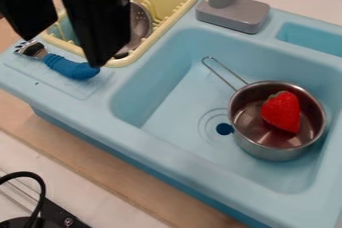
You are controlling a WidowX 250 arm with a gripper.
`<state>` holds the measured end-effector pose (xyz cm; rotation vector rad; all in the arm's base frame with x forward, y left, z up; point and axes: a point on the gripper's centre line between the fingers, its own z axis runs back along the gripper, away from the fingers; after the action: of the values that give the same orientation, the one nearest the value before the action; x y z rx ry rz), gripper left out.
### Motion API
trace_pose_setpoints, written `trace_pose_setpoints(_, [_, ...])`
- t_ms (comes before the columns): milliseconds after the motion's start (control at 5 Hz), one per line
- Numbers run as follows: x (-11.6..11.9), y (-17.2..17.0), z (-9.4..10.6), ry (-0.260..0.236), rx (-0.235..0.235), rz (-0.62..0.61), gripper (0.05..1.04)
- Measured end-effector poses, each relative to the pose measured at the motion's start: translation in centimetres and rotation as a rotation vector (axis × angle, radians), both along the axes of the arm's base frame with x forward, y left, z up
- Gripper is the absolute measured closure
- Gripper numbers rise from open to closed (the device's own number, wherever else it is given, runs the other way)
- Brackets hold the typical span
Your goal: Move the blue object in the upper right of the sink
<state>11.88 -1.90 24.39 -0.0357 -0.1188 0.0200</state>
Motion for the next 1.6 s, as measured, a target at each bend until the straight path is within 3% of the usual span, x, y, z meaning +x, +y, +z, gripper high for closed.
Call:
trace_pose_setpoints(200, [-0.1,0.1,-0.3,0.011,0.0,0.007,0.094])
trace_pose_setpoints(400, [1.2,2.6,-0.4,0.012,-0.015,0.249,0.094])
trace_pose_setpoints(600, [1.8,4.4,-1.2,-0.009,0.014,0.407,0.094])
trace_pose_setpoints(1000, [3.1,8.9,-4.0,-0.052,-0.013,0.789,0.094])
trace_pose_setpoints(1200, [3.5,10.9,-4.4,-0.087,0.016,0.941,0.094])
trace_pose_setpoints(1600, [4.7,13.6,-5.6,-0.098,0.01,1.213,0.094])
